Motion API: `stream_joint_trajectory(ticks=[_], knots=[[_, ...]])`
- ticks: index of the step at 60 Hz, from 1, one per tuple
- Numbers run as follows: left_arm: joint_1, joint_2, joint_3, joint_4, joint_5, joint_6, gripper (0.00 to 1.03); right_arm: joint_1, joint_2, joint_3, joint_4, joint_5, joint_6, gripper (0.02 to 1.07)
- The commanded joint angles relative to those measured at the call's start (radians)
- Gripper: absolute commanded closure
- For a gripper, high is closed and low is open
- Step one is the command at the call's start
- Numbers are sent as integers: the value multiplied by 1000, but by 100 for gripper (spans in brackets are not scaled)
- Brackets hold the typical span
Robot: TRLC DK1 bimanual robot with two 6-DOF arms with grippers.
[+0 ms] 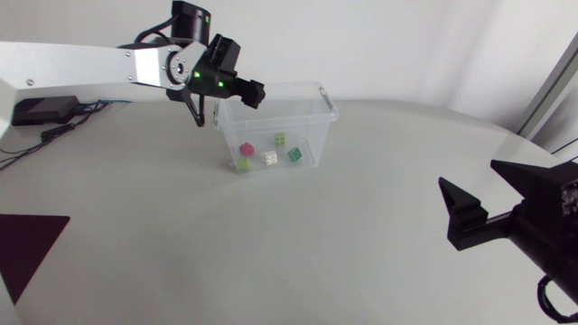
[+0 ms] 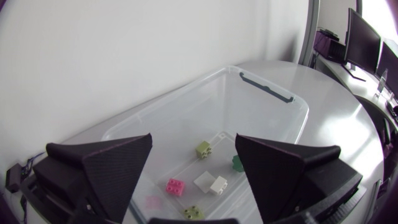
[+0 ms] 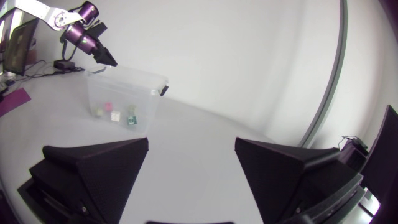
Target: Place the duplo bricks in the container
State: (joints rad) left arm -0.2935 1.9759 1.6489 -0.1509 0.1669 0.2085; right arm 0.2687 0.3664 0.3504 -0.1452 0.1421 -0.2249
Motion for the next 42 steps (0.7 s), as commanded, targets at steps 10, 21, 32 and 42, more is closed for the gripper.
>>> stream_joint_trajectory(ticks=[10,21,32,42], knots=[[113,-267,-235,103,-7,28,4,-83,-66,-68,29,13,-27,7],[159,-442,-462,220,-9,65,4,-125,-126,-83,26,13,-27,7],[189,-595,-660,294,-30,108,4,-168,-213,-110,18,13,-40,7],[249,-707,-819,375,-30,108,4,-191,-296,-143,-10,13,-53,7]])
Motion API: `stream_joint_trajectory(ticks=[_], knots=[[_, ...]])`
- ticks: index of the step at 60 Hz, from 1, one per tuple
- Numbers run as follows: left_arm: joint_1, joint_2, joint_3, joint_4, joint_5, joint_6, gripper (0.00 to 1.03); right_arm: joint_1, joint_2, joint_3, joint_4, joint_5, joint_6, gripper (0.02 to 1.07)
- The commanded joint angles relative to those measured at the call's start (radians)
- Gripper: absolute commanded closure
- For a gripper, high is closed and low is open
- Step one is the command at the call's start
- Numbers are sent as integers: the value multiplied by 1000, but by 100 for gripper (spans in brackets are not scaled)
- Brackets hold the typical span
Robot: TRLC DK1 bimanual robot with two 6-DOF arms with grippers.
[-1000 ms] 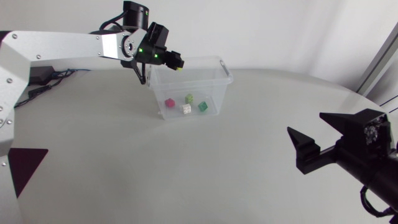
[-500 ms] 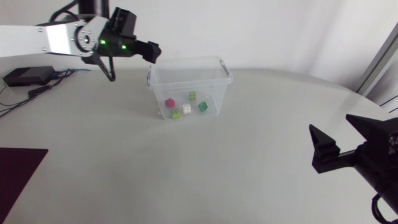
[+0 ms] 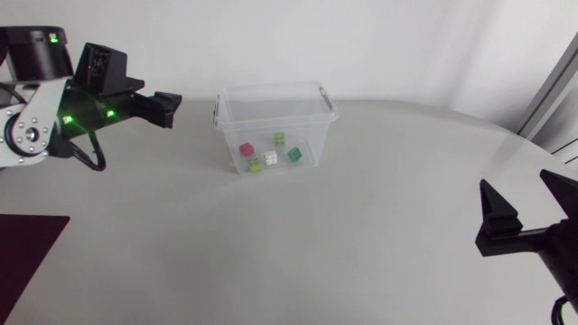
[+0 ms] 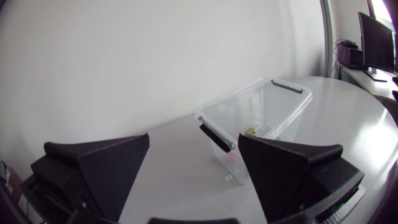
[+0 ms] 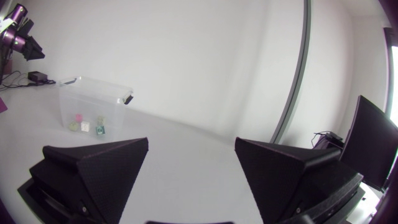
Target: Place the duplo bricks in the container
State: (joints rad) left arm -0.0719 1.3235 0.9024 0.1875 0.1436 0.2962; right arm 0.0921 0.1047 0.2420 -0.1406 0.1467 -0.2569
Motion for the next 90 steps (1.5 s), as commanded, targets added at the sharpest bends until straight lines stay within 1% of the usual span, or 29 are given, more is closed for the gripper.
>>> stream_joint_trajectory(ticks=[1,10,18,37,48,61,67,90], knots=[[32,-64,-86,46,-6,20,4,-15,-40,-36,-14,8,-21,7],[75,-147,-189,82,-6,23,4,-38,-106,-55,-30,8,-21,7],[106,-260,-293,122,-2,29,4,-52,-111,-79,-17,8,-18,7],[104,-494,-481,133,-2,47,4,-68,-111,-121,24,8,-13,7],[123,-616,-554,125,-2,47,4,-71,-111,-135,45,8,-13,7],[150,-762,-648,122,-1,75,4,-69,-111,-161,73,8,-5,7],[150,-820,-678,109,-1,75,4,-71,-111,-173,90,8,-2,7],[116,-1041,-778,-19,-62,-84,4,-80,-108,-203,112,-58,109,7]])
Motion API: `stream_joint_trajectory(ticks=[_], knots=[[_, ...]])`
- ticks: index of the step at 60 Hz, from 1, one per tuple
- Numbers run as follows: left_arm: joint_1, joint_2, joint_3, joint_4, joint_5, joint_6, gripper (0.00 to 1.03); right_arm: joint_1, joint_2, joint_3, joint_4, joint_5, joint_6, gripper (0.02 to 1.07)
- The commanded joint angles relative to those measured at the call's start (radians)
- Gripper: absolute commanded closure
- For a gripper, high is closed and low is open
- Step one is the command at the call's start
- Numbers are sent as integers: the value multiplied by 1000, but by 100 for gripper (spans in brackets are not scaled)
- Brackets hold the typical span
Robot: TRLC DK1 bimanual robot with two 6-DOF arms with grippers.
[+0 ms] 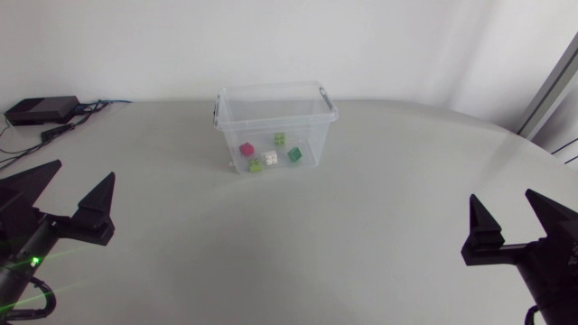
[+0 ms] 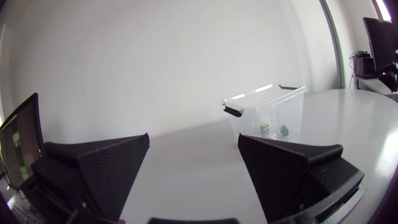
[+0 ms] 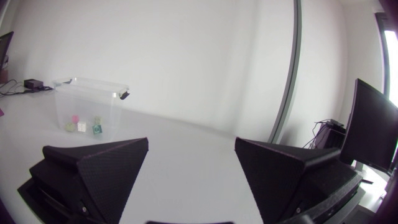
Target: Place the duplo bricks in the container
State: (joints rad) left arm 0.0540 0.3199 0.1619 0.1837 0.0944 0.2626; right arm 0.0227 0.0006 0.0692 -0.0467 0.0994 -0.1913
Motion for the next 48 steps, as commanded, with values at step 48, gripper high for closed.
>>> stream_joint_trajectory(ticks=[48], knots=[[-54,-320,-162,-184,-94,-263,5,-23,-1,-69,47,-99,191,7]])
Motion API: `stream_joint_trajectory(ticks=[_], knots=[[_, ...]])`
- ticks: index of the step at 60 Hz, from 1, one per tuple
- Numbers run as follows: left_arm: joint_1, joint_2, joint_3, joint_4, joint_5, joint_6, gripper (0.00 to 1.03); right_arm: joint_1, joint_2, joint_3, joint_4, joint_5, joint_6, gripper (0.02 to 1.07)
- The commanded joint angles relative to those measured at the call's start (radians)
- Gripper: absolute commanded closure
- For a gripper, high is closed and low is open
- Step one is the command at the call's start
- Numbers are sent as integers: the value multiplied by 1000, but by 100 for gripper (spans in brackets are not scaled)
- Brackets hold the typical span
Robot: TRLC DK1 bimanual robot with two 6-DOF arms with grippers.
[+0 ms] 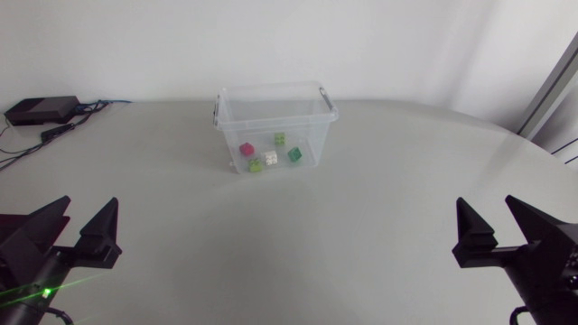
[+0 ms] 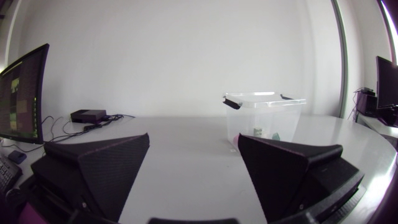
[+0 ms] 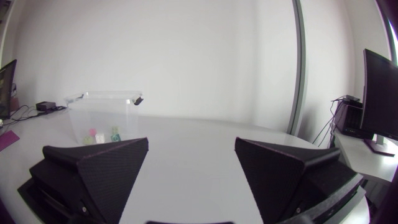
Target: Place the duplo bricks in the container
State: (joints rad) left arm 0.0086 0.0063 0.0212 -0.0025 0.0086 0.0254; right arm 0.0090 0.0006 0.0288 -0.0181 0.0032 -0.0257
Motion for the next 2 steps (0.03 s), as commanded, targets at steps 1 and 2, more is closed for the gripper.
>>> stream_joint_trajectory(ticks=[1,2], knots=[[-9,-6,-21,2,-9,-25,5,-9,-1,-29,18,-3,26,7],[-9,-6,-21,2,-9,-25,5,-9,-1,-29,18,-3,26,7]])
